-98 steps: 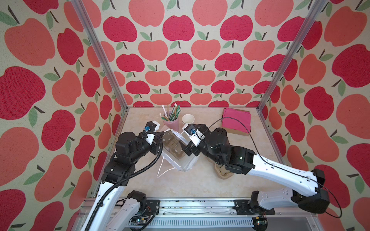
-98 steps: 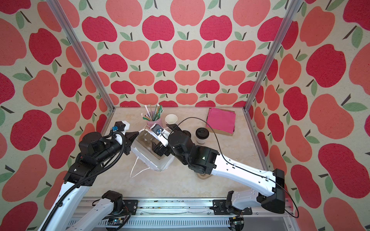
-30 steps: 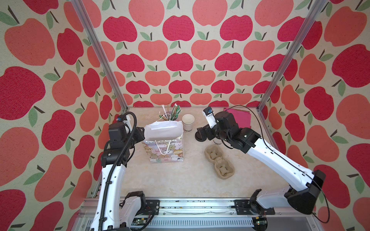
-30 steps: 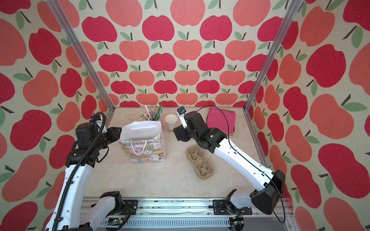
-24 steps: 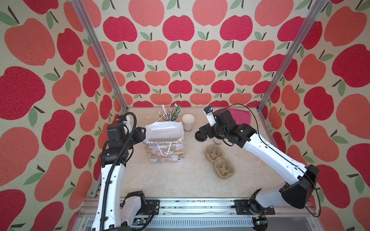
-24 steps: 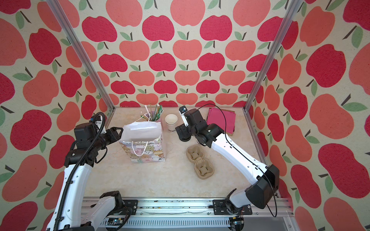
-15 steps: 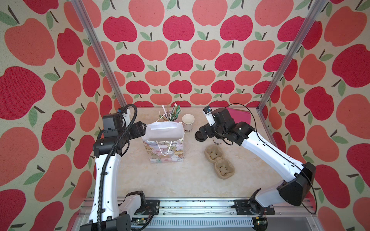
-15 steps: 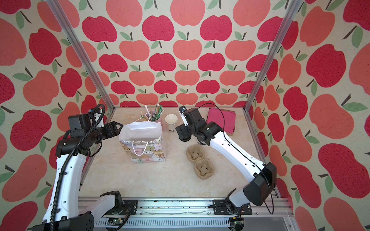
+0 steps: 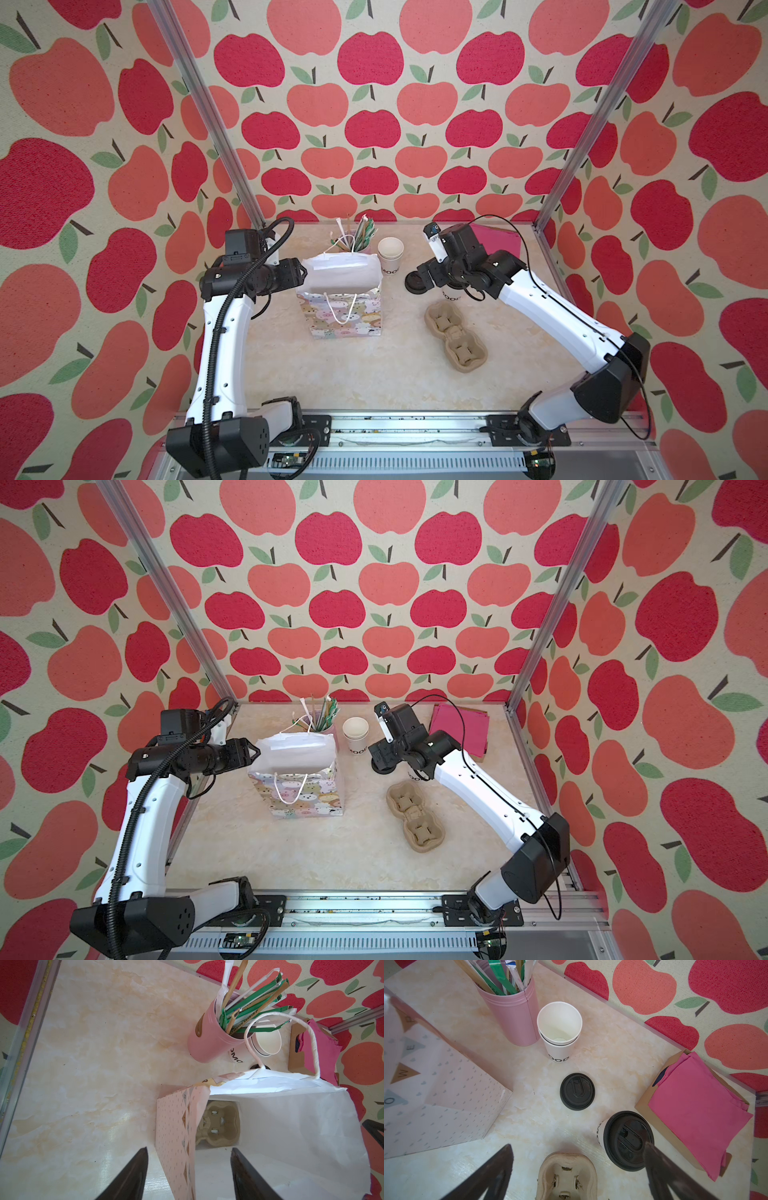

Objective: Pack the takeout coffee

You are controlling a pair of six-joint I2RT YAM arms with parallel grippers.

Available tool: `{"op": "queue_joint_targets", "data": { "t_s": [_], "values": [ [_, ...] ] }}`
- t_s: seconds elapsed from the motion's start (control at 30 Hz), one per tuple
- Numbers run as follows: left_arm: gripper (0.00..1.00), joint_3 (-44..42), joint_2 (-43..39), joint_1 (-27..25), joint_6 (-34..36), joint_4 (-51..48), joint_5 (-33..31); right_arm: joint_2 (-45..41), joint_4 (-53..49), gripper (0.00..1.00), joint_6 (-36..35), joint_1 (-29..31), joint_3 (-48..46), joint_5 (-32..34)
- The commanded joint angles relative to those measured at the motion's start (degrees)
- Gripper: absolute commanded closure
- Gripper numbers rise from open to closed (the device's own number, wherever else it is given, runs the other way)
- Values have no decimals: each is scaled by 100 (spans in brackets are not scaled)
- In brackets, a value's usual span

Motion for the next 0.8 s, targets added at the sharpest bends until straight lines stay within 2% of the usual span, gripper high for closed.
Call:
{"op": "queue_joint_targets", "data": {
  "t_s": [0.0, 0.13, 0.4, 0.6, 0.77],
  "values": [
    [37, 16, 142, -121, 215, -260, -301, -68, -54, 1, -112, -59, 55, 125],
    [40, 16, 302, -310, 284, -286, -624, -129, 12, 1, -119, -101, -29, 169],
    [52, 42, 575, -515, 231, -75, -665, -279, 143, 1, -146, -156, -290, 196],
    [71, 68, 730, -577, 257, -91, -703, -333, 162, 1, -208, -193, -418, 258],
    [86, 52, 707, -586, 309, -74, -432, -372, 171, 1, -192, -297, -454, 206]
  ]
}}
